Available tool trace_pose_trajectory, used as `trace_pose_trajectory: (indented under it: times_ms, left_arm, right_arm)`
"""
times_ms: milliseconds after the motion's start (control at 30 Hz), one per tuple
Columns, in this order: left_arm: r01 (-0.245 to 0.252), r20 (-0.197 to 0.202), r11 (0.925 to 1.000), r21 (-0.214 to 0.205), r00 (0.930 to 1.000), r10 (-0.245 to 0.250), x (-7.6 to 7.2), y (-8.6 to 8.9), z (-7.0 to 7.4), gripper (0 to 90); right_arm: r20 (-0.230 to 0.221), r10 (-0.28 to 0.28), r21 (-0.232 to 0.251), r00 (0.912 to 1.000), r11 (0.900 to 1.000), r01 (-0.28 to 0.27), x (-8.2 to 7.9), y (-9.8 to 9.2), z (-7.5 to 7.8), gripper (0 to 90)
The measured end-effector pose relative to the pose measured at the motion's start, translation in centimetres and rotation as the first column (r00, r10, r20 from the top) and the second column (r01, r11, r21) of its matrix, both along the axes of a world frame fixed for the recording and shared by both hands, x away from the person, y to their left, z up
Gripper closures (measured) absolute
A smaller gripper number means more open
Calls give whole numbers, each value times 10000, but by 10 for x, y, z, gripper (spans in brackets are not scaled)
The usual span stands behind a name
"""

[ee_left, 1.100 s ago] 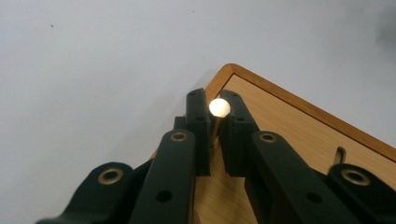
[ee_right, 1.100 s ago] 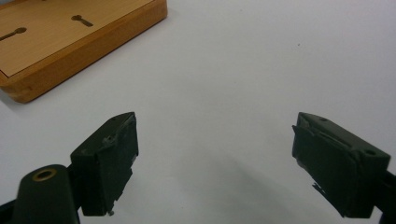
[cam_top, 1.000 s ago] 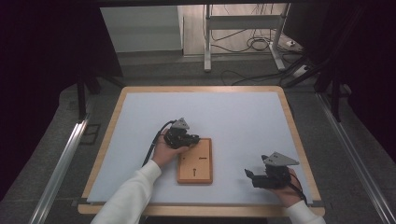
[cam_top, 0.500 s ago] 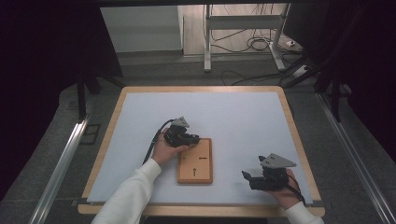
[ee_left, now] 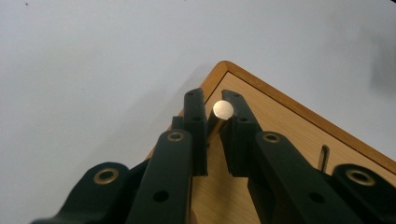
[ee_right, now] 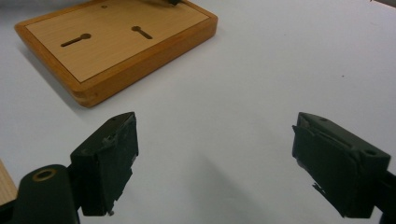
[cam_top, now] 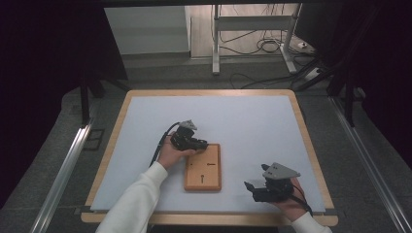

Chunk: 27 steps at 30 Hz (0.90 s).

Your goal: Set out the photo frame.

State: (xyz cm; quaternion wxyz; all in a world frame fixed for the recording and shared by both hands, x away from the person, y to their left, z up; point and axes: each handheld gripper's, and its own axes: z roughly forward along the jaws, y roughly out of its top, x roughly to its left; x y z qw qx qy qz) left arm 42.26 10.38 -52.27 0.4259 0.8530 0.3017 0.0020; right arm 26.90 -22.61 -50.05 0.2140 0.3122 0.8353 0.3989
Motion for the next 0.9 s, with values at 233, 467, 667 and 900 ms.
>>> trace_pose_trajectory:
  times_ms: [233, 467, 667, 900]
  left_arm:
    - [63, -183, 10000, -62, 9998, -64, 3, 1, 0, 811]
    - [194, -490, 9997, -135, 9986, -200, 8, 2, 1, 811]
    - [233, -699, 9995, -214, 9973, -247, 11, 3, 1, 811]
    - [373, -842, 9990, -235, 9957, -391, 14, 4, 1, 809]
  right_arm:
    - [37, 304, -121, 9995, 9995, -304, -4, 12, 0, 145]
    - [267, 1204, -745, 9924, 9902, -1181, -10, 48, 0, 142]
    - [429, 1712, -1290, 9843, 9779, -1644, -13, 71, 0, 137]
    - [553, 2239, -2219, 9730, 9529, -2067, -10, 101, -12, 124]
